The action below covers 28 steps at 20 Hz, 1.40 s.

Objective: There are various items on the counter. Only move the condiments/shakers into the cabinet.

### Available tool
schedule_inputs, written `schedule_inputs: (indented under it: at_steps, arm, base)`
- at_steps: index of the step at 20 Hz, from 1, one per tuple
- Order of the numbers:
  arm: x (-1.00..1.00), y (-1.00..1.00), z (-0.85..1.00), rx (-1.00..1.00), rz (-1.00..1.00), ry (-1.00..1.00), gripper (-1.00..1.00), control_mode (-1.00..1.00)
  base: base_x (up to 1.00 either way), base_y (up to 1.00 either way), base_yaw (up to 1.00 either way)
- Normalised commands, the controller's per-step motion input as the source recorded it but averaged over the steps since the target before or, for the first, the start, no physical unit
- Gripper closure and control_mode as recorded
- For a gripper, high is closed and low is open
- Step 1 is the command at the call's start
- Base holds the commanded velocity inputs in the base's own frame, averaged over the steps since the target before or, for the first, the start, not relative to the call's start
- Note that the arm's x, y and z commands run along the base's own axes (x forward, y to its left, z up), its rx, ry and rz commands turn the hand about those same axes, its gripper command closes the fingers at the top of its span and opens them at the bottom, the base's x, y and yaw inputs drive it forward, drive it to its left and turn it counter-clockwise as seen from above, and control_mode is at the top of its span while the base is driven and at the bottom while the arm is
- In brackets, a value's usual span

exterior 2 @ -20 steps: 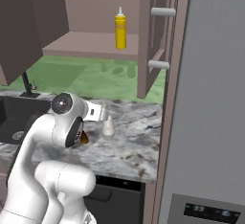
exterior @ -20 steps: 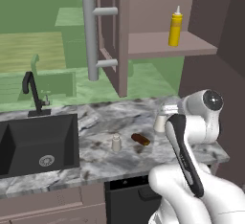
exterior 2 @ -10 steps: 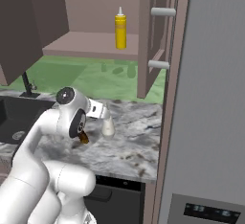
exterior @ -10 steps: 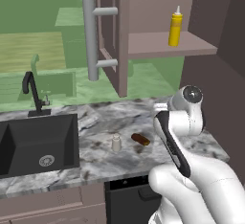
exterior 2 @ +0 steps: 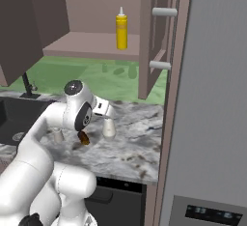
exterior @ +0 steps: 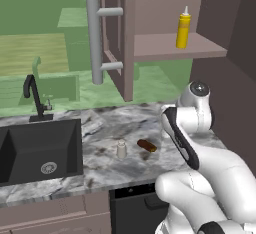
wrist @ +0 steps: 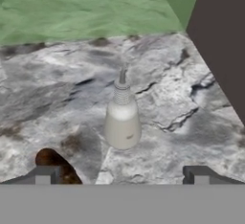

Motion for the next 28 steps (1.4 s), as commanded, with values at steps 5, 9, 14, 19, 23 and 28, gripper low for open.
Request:
schedule_inputs:
  at_steps: [5,9,14,19,23,28]
  arm:
    - [0.00,-0.15,-0.18,0.00,0.00,0.00,-1.00,-1.00]
    - [0.03,0.00,-0.21,0.00,0.00,0.00,-1.00,-1.00]
    - [0.16,0.00,-0.23,0.00,0.00,0.00,-1.00,-1.00]
    - [0.30,0.00,-0.19,0.00,0.00,0.00,-1.00,-1.00]
    - [0.31,0.00,-0.12,0.00,0.00,0.00,-1.00,-1.00]
    - [0.25,-0.02,-0.01,0.00,0.00,0.00,-1.00,-1.00]
  base:
    - [0.00,0.00,0.00]
    - [0.00,0.00,0.00]
    - [0.00,0.00,0.00]
    - [0.00,0.00,0.00]
    - [0.00,0.00,0.00]
    - [0.00,0.00,0.00]
